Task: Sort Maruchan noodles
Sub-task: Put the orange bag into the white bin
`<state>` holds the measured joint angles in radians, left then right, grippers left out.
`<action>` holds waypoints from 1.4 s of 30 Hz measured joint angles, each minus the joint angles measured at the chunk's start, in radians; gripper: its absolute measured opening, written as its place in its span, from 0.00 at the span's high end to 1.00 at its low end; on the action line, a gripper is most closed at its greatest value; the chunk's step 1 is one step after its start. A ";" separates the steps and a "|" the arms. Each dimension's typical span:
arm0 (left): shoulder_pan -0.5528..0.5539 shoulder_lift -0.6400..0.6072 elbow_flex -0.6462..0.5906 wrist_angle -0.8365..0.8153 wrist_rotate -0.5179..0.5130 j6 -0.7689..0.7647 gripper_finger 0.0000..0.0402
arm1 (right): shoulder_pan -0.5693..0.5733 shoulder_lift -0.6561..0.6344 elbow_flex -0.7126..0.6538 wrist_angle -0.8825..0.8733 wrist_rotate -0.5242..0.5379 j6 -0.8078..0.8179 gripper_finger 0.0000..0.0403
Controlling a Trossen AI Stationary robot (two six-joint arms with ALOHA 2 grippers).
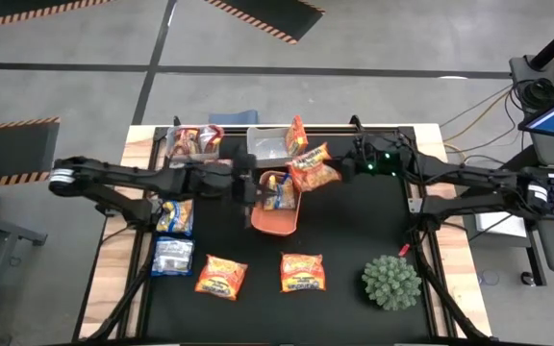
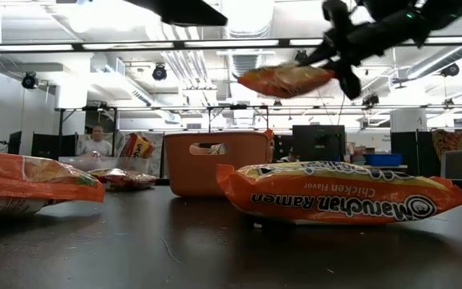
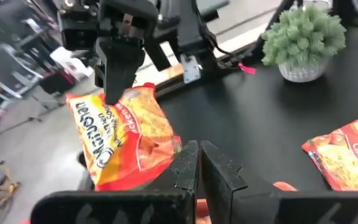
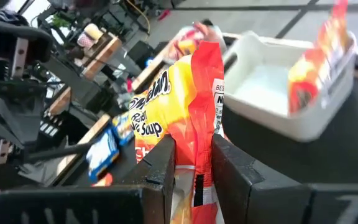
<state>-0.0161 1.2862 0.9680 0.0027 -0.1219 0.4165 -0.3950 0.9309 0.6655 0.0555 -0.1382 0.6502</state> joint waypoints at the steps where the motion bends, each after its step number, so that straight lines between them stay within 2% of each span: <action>1: 0.004 -0.027 -0.019 0.004 -0.001 0.003 1.00 | 0.000 0.023 0.032 -0.012 0.004 -0.012 0.81; 8: 0.031 -0.196 -0.137 0.012 -0.079 0.041 1.00 | -0.025 0.231 0.326 -0.232 0.050 -0.046 0.81; 14: 0.041 -0.299 -0.265 0.052 -0.081 0.090 1.00 | -0.062 0.448 0.616 -0.509 0.130 -0.092 0.81; 18: 0.043 -0.363 -0.290 0.098 -0.107 0.114 1.00 | -0.090 0.594 0.794 -0.665 0.184 -0.123 0.81; 24: 0.043 -0.420 -0.328 0.085 -0.115 0.116 1.00 | -0.109 0.779 1.012 -0.793 0.251 -0.143 0.81; 31: 0.043 -0.439 -0.341 0.087 -0.130 0.131 1.00 | -0.110 0.942 1.201 -0.922 0.289 -0.151 0.81; 36: 0.043 -0.437 -0.341 0.086 -0.130 0.131 1.00 | -0.109 1.038 1.325 -1.027 0.375 -0.157 0.81; 42: 0.043 -0.436 -0.341 0.087 -0.131 0.131 1.00 | -0.108 1.119 1.392 -1.050 0.385 -0.183 0.78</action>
<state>0.0265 0.8504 0.6266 0.0898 -0.2524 0.5480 -0.5026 2.0499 2.0580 -0.9944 0.2470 0.4670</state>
